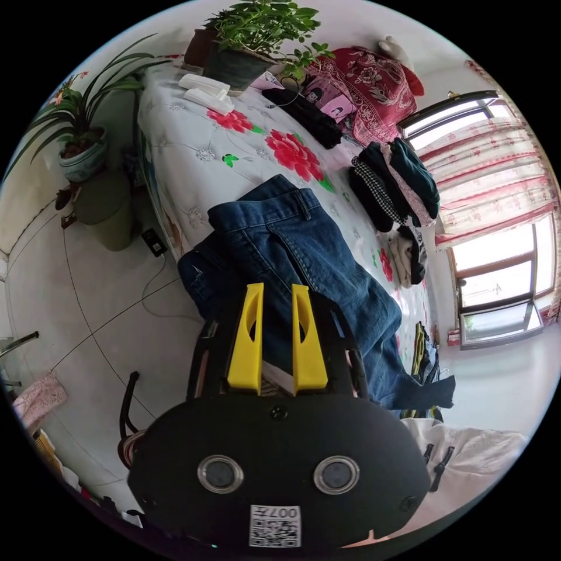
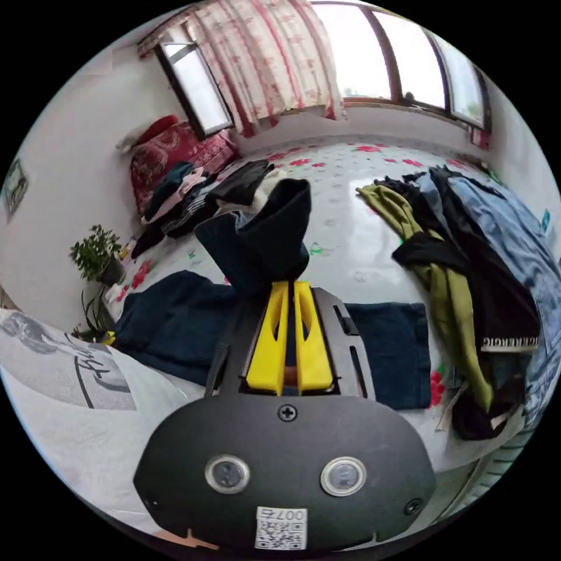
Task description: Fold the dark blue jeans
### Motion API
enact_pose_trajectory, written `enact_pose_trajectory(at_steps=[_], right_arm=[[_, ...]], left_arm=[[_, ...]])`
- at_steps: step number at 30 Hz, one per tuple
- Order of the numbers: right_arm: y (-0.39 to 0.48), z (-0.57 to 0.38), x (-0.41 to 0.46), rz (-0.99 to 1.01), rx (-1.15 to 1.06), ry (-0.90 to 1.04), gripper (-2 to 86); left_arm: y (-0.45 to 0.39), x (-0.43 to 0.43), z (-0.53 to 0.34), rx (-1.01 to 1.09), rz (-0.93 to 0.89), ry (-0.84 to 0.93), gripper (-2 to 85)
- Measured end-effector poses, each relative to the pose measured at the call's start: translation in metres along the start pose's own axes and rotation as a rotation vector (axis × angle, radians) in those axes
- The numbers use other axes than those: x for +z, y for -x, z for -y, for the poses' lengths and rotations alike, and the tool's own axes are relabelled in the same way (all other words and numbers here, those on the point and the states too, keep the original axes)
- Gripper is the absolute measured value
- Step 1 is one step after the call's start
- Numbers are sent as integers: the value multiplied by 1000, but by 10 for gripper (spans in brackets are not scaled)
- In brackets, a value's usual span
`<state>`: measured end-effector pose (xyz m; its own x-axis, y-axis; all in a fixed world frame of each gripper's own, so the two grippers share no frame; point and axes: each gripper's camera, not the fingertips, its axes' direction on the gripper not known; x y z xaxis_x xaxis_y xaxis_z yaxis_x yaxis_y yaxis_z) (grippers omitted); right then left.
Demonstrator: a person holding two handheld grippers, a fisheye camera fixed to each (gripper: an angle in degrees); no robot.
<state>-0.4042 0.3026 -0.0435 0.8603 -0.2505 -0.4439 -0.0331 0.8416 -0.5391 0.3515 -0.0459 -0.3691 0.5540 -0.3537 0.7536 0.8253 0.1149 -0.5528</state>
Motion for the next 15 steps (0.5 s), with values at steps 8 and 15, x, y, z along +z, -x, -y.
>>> enact_pose_trajectory(at_steps=[8, 15], right_arm=[[-158, -89, -23, 95, 690, -55, 92], [-123, -37, 49, -11, 511, 136, 122]], left_arm=[[-18, 3, 40, -59, 20, 48, 49], [-32, -27, 62, -106, -135, 11, -8]])
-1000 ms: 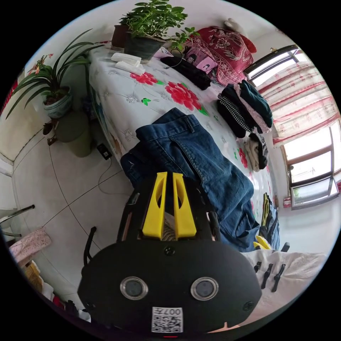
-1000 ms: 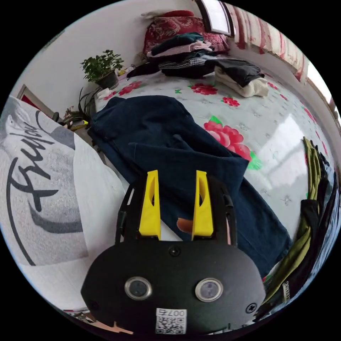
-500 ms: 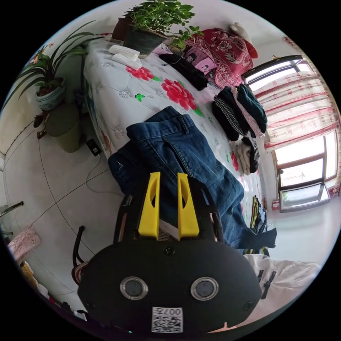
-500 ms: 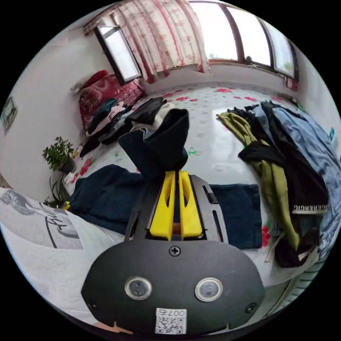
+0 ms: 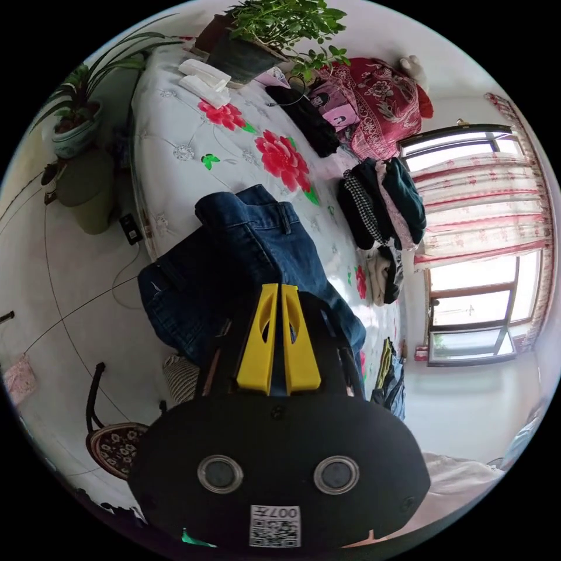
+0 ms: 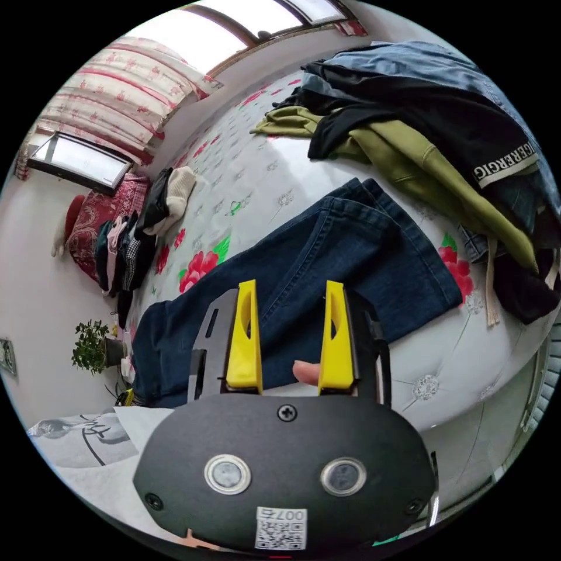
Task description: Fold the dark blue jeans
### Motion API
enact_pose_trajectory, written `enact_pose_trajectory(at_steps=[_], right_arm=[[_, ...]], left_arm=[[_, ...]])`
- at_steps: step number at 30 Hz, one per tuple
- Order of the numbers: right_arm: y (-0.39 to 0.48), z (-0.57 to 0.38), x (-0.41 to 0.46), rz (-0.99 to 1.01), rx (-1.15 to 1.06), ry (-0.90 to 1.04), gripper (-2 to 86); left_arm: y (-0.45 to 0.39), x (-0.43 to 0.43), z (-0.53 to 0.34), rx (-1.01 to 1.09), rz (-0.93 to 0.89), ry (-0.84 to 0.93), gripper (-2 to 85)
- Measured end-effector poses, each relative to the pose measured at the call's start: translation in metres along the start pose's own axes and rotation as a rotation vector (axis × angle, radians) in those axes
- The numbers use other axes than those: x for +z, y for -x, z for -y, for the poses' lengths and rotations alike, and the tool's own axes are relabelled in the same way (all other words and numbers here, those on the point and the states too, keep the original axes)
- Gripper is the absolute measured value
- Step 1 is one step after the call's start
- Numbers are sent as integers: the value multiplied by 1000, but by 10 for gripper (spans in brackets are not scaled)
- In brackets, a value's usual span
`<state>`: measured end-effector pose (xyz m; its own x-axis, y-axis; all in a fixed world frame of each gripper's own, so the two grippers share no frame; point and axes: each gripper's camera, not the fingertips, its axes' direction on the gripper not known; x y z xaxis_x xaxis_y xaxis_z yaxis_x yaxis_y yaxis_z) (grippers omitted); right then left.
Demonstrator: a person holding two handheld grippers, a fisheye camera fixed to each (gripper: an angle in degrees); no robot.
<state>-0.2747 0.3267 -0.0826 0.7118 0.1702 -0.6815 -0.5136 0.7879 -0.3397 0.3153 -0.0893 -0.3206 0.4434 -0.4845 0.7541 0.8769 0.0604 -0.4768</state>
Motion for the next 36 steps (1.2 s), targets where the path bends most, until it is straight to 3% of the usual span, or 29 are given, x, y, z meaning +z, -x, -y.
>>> enact_pose_trajectory(at_steps=[2, 6, 11, 16, 18, 20, 22, 24, 26, 29, 31, 36], right_arm=[[17, 12, 21, -78, -37, 54, 126], [45, 25, 79, -446, -179, 182, 111], [20, 35, 44, -352, -142, 106, 31], [-45, 6, -86, 151, -78, -293, 15], [-74, -14, -106, 218, -50, -346, 20], [-112, -31, -93, 174, 54, -266, 28], [-163, -58, -58, -90, 323, -79, 36], [-175, -76, -63, -139, 396, -114, 40], [-160, -78, -81, -149, 310, -227, 43], [-112, -41, -81, -58, 23, -196, 48], [-62, -5, -54, 161, -206, -58, 53], [77, 24, 39, 320, -621, 211, 70]], left_arm=[[-6, -15, 2, -17, -106, -33, -9], [-26, -31, 5, -4, -210, -63, -10], [-70, -60, 8, 102, -278, -117, -10], [-82, -79, -8, 173, -229, -115, -10], [-79, -74, -22, 204, -142, -77, -10], [-53, -45, -41, 160, 18, 21, -9], [-18, -20, -54, 32, 108, 101, -9], [4, -16, -65, -54, 68, 73, -7], [6, -17, -69, -78, -3, 33, -1], [-4, -17, -62, -31, 20, 51, 35], [-8, -21, -59, -16, -3, 27, 64], [-15, -7, -48, -34, -52, 45, 41]])
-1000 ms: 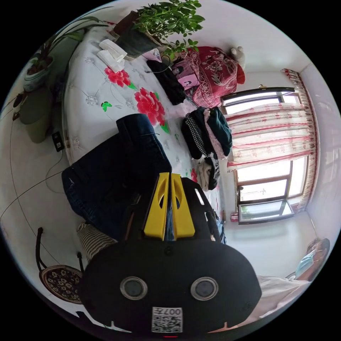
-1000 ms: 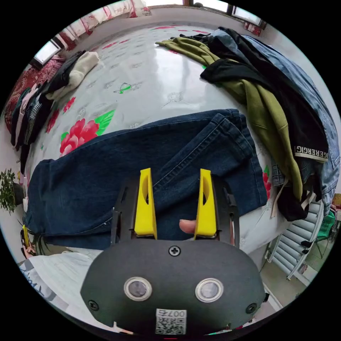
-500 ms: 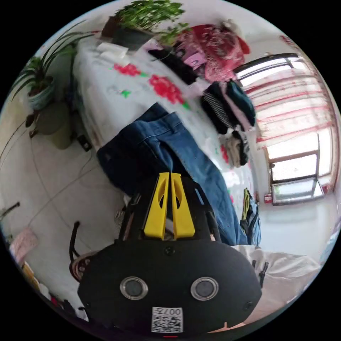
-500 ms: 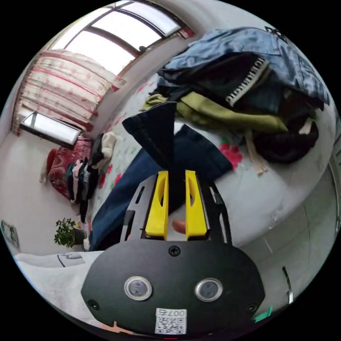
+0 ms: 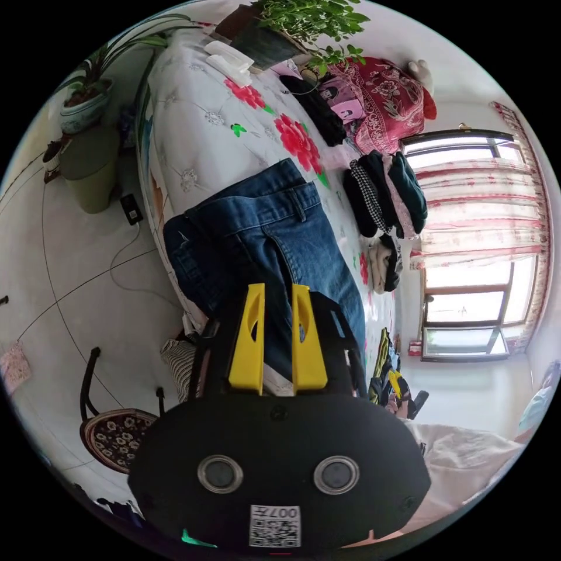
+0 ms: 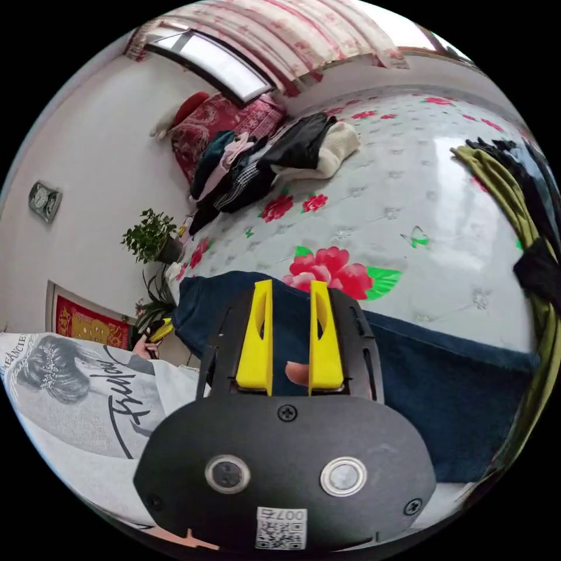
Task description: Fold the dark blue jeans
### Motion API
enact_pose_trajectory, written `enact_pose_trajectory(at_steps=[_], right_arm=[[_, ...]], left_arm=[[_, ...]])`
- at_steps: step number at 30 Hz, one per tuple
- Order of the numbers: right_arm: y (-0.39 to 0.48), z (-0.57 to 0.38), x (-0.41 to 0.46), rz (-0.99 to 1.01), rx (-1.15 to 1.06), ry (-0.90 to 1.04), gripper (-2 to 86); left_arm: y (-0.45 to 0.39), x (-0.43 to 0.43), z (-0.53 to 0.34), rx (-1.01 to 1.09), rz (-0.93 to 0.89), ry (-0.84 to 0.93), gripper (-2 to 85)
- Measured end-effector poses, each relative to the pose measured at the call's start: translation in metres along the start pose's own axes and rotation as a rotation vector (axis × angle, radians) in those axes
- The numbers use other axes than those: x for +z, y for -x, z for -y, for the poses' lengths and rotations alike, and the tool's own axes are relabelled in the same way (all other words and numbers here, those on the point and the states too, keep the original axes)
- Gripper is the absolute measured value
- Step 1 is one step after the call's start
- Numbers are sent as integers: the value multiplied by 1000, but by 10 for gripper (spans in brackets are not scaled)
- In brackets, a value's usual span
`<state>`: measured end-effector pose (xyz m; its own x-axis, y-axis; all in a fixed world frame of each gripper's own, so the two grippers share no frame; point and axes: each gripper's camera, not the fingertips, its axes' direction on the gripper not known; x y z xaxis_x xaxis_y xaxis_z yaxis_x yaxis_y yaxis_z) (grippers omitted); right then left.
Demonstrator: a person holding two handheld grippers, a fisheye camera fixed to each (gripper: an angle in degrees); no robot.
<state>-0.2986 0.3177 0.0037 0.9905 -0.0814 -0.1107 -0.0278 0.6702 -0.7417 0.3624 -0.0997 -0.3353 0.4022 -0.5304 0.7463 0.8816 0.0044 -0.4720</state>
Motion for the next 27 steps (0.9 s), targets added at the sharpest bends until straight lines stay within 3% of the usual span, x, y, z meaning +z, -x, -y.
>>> enact_pose_trajectory(at_steps=[2, 5, 7, 11, 13, 18, 20, 25, 27], right_arm=[[25, 31, 50, 37, -118, 110, 76], [59, 65, 123, 51, -260, 255, 83], [80, 76, 160, 66, -325, 343, 84], [96, 66, 191, 208, -403, 492, 83], [97, 56, 201, 211, -443, 582, 83], [74, 82, 182, 152, -369, 440, 89], [58, 92, 194, 169, -306, 495, 91], [71, 65, 235, 521, -387, 991, 85], [75, 65, 235, 500, -434, 1039, 84]], left_arm=[[-4, 2, 4, -40, -1, -5, -1], [-26, -28, -2, 122, -250, -98, -8], [-32, -57, -14, 231, -323, -155, -9], [29, -48, -37, 79, -75, -10, -9], [48, -35, -45, 4, -56, -1, -10], [68, -15, -48, -72, -49, 3, -10], [75, -8, -47, -98, -50, 9, -10], [73, 0, -45, -114, -36, 10, -10], [73, 4, -42, -130, -44, 12, -10]])
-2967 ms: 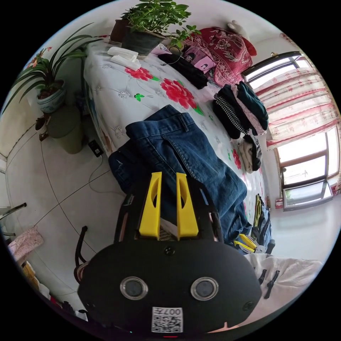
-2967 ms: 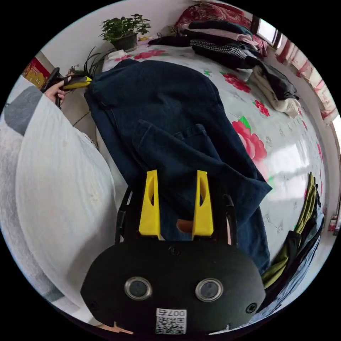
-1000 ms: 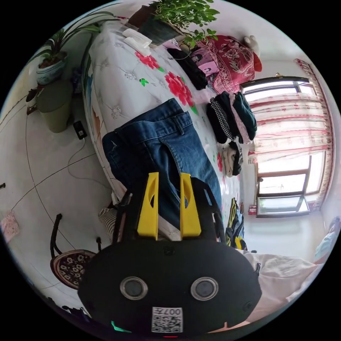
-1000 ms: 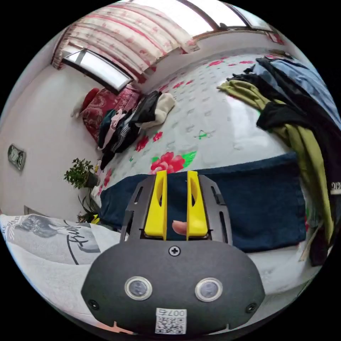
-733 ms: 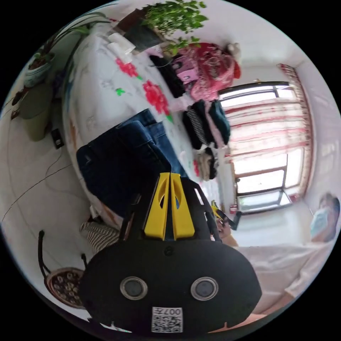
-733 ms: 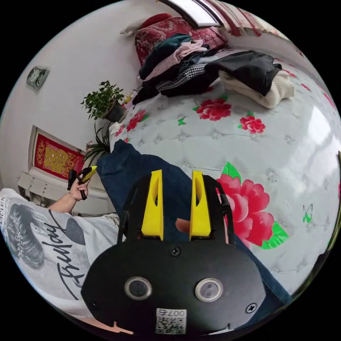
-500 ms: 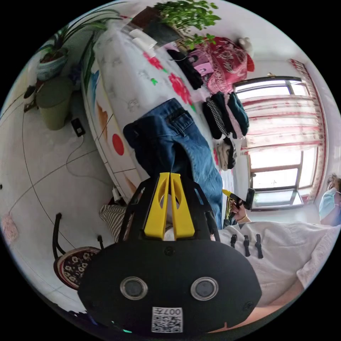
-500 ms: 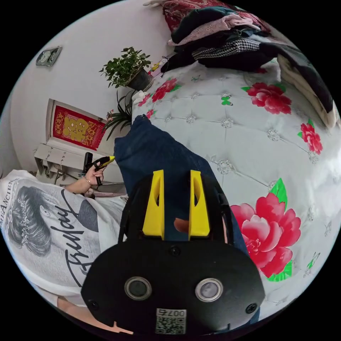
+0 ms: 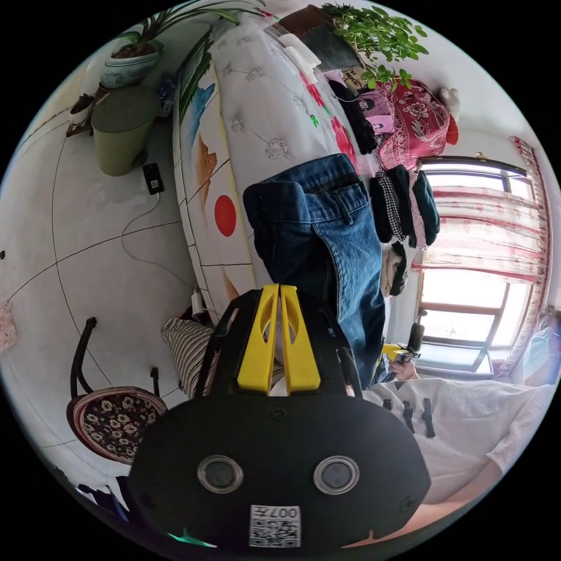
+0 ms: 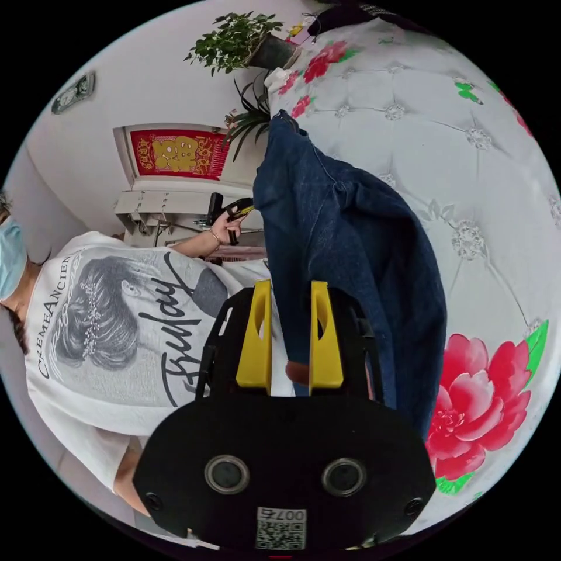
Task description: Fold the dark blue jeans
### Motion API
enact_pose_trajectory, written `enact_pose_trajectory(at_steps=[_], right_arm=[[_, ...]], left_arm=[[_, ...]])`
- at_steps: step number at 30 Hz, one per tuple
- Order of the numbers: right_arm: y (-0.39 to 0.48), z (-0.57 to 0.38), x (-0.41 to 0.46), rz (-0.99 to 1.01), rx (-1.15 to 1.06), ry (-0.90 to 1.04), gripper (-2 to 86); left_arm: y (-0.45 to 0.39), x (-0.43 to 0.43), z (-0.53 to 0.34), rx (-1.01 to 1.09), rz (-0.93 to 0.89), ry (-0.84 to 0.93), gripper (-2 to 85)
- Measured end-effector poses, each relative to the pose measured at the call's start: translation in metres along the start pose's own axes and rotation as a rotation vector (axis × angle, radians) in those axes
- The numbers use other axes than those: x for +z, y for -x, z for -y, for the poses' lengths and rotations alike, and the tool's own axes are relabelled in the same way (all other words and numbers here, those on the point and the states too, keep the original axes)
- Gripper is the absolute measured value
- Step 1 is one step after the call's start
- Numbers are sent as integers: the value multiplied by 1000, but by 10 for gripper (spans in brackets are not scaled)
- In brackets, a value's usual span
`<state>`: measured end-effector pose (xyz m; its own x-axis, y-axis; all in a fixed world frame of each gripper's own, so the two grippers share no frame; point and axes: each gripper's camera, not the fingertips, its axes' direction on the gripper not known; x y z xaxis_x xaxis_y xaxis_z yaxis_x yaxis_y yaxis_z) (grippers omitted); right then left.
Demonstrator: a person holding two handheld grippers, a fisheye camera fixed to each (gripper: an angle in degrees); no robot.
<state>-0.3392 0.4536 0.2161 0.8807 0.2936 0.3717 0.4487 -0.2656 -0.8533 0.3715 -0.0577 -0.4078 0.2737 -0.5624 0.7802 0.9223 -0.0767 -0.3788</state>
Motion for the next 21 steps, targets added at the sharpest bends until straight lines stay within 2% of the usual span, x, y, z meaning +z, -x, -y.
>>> enact_pose_trajectory(at_steps=[3, 7, 10, 13, 15, 18, 21], right_arm=[[-14, 5, -34, -35, 51, -95, 85], [-69, 17, -85, 163, 270, -328, 83], [-107, 46, -73, 284, 408, -248, 74], [-128, 80, -41, 431, 471, -105, 56], [-132, 97, -29, 485, 473, -82, 43], [-136, 109, -47, 366, 493, -202, 16], [-132, 102, -92, 267, 409, -337, 3]], left_arm=[[-4, 3, 1, 3, 7, 3, -10], [-8, 6, 2, 6, 11, 7, -10], [-10, 6, 1, 8, 10, 5, -10], [-11, 6, -2, 1, 6, -6, -10], [-11, 6, -4, -3, 3, -12, -10], [-13, 6, -6, -3, 2, -19, -10], [-27, 7, -1, 43, -15, -34, -10]])
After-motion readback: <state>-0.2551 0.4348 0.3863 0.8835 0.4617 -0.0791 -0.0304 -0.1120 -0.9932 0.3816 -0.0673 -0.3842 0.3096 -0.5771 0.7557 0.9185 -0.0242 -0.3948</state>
